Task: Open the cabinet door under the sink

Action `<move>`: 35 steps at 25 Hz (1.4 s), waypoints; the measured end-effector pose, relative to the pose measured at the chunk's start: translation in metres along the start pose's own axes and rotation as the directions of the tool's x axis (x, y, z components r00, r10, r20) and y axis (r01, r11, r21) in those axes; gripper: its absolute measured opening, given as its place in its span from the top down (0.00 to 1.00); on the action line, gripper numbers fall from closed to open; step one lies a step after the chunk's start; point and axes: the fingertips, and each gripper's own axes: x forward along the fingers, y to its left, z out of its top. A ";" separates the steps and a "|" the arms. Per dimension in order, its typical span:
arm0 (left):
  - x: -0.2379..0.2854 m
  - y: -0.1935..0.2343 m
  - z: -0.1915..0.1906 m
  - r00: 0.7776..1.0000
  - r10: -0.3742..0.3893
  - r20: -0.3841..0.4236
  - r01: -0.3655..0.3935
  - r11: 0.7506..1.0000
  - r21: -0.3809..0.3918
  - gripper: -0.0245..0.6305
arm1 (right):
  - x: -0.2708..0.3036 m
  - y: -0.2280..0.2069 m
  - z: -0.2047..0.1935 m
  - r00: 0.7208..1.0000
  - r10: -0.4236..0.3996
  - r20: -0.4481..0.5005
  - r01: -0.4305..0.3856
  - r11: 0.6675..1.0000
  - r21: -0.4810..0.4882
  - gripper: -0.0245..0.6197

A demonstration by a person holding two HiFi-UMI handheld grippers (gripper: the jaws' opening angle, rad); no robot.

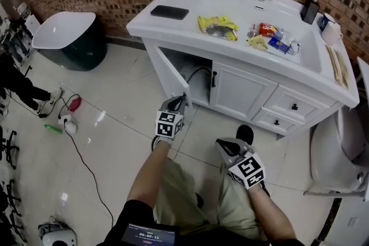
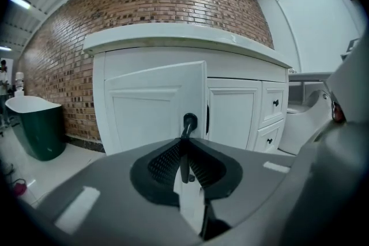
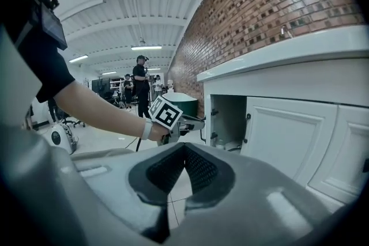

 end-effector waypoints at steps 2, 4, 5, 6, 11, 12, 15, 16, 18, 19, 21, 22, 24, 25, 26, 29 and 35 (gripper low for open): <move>-0.008 0.004 -0.003 1.000 0.002 0.002 -0.002 1.000 0.002 0.88 | 0.008 0.005 0.001 1.000 0.016 0.005 -0.016 1.000 0.009 0.98; -0.015 0.009 -0.007 1.000 0.005 0.004 -0.005 1.000 0.004 0.88 | 0.017 0.011 0.001 1.000 0.027 0.000 -0.027 1.000 0.009 0.98; -0.019 0.012 -0.008 1.000 0.007 0.005 -0.007 1.000 0.004 0.88 | 0.022 0.014 0.000 1.000 0.030 -0.005 -0.030 1.000 0.005 0.98; -0.022 0.015 -0.009 1.000 0.009 0.007 -0.009 1.000 0.005 0.88 | 0.026 0.017 0.000 0.999 0.033 -0.011 -0.033 0.999 0.001 0.98; -0.042 0.033 -0.018 1.000 0.028 0.012 -0.028 1.000 0.006 0.89 | 0.041 0.026 -0.002 0.999 0.046 -0.022 -0.046 0.999 -0.006 0.98; -0.046 0.037 -0.019 0.999 0.033 0.013 -0.033 0.999 0.006 0.89 | 0.043 0.028 -0.002 0.999 0.048 -0.022 -0.049 0.999 -0.005 0.98; -0.058 0.050 -0.023 0.998 0.052 0.017 -0.052 0.999 0.000 0.89 | 0.048 0.032 -0.002 0.998 0.056 -0.025 -0.056 0.998 -0.006 0.98; -0.062 0.055 -0.024 0.998 0.060 0.021 -0.060 0.998 -0.004 0.89 | 0.050 0.034 -0.002 0.998 0.058 -0.027 -0.058 0.998 -0.007 0.98; -0.070 0.065 -0.027 0.996 0.079 0.027 -0.079 0.997 -0.012 0.89 | 0.052 0.035 -0.003 0.998 0.060 -0.032 -0.060 0.998 -0.009 0.98; -0.074 0.070 -0.028 0.996 0.089 0.030 -0.089 0.996 -0.014 0.89 | 0.053 0.036 -0.003 0.998 0.062 -0.033 -0.062 0.998 -0.009 0.98; -0.081 0.081 -0.031 0.993 0.110 0.032 -0.109 0.994 -0.020 0.89 | 0.054 0.038 -0.004 0.997 0.065 -0.034 -0.065 0.998 -0.011 0.98; -0.085 0.087 -0.032 0.992 0.120 0.033 -0.119 0.993 -0.024 0.90 | 0.055 0.038 -0.004 0.997 0.066 -0.036 -0.066 0.998 -0.012 0.98; -0.092 0.100 -0.034 0.989 0.140 0.039 -0.139 0.990 -0.039 0.91 | 0.055 0.039 -0.004 0.997 0.067 -0.040 -0.067 0.998 -0.013 0.98; -0.095 0.106 -0.035 0.988 0.150 0.045 -0.148 0.988 -0.047 0.91 | 0.055 0.040 -0.005 0.997 0.068 -0.042 -0.068 0.998 -0.014 0.98; -0.098 0.111 -0.036 0.986 0.158 0.050 -0.156 0.986 -0.054 0.92 | 0.056 0.040 -0.005 0.997 0.069 -0.044 -0.069 0.998 -0.014 0.98; -0.104 0.124 -0.038 0.984 0.165 0.062 -0.161 0.985 -0.057 0.92 | 0.057 0.041 -0.006 0.996 0.070 -0.049 -0.071 0.997 -0.014 0.98; -0.115 0.155 -0.041 0.980 0.183 0.076 -0.177 0.981 -0.082 0.92 | 0.058 0.040 -0.007 0.996 0.072 -0.058 -0.073 0.997 -0.013 0.98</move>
